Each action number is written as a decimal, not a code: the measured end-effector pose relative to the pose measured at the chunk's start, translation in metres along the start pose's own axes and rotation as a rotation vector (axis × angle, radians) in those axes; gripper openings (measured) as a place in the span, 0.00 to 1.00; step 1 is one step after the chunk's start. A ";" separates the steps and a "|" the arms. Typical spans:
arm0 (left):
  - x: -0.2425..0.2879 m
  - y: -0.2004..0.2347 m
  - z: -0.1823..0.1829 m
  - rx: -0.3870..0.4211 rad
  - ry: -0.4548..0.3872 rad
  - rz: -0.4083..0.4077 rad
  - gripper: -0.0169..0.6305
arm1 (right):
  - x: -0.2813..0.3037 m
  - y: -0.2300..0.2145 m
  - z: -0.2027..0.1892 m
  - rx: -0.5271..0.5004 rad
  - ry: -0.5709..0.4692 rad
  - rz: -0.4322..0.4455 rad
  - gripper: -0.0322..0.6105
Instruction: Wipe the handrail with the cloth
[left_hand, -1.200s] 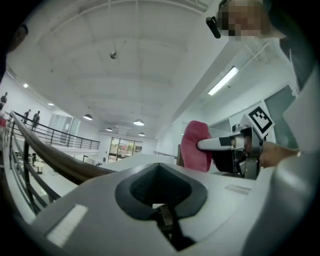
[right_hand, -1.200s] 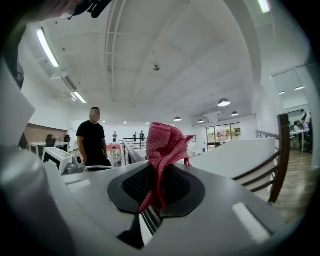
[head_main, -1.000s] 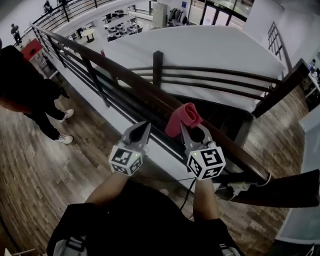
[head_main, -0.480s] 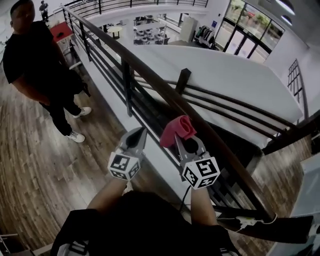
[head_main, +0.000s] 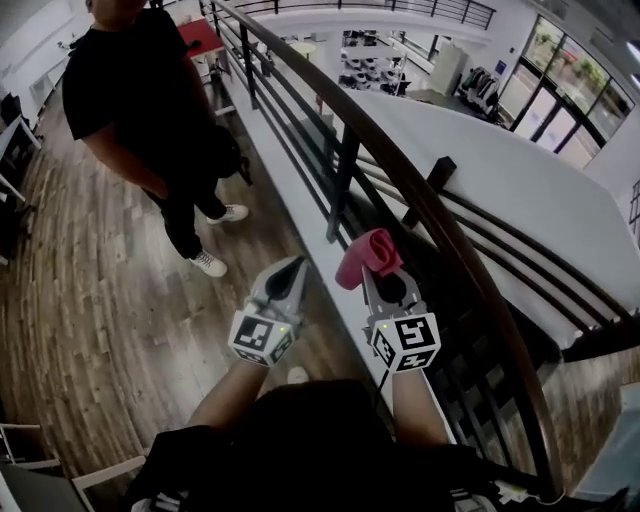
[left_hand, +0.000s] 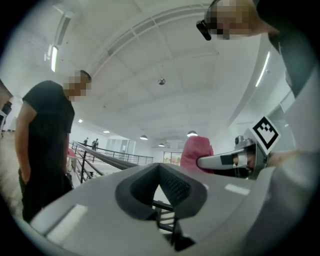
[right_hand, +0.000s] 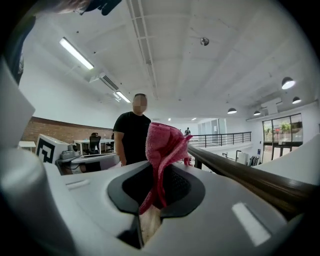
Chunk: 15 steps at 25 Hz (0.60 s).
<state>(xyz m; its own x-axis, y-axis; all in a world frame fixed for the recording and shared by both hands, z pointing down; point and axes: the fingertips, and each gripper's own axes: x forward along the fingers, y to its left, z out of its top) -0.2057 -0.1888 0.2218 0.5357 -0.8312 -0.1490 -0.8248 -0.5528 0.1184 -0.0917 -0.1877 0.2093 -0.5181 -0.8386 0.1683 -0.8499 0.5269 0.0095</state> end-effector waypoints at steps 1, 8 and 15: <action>-0.006 0.010 0.003 0.007 -0.017 0.025 0.02 | 0.010 0.004 0.000 0.008 0.001 0.009 0.11; -0.020 0.049 0.010 0.028 0.002 0.086 0.02 | 0.061 0.026 0.009 0.039 0.014 0.068 0.11; -0.033 0.078 0.028 0.055 -0.069 0.244 0.02 | 0.092 0.022 -0.016 0.089 0.095 0.088 0.11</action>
<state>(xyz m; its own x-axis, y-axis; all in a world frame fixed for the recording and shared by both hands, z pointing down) -0.2926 -0.2033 0.2087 0.3078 -0.9324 -0.1896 -0.9377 -0.3310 0.1056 -0.1567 -0.2507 0.2406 -0.5831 -0.7706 0.2572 -0.8090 0.5799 -0.0963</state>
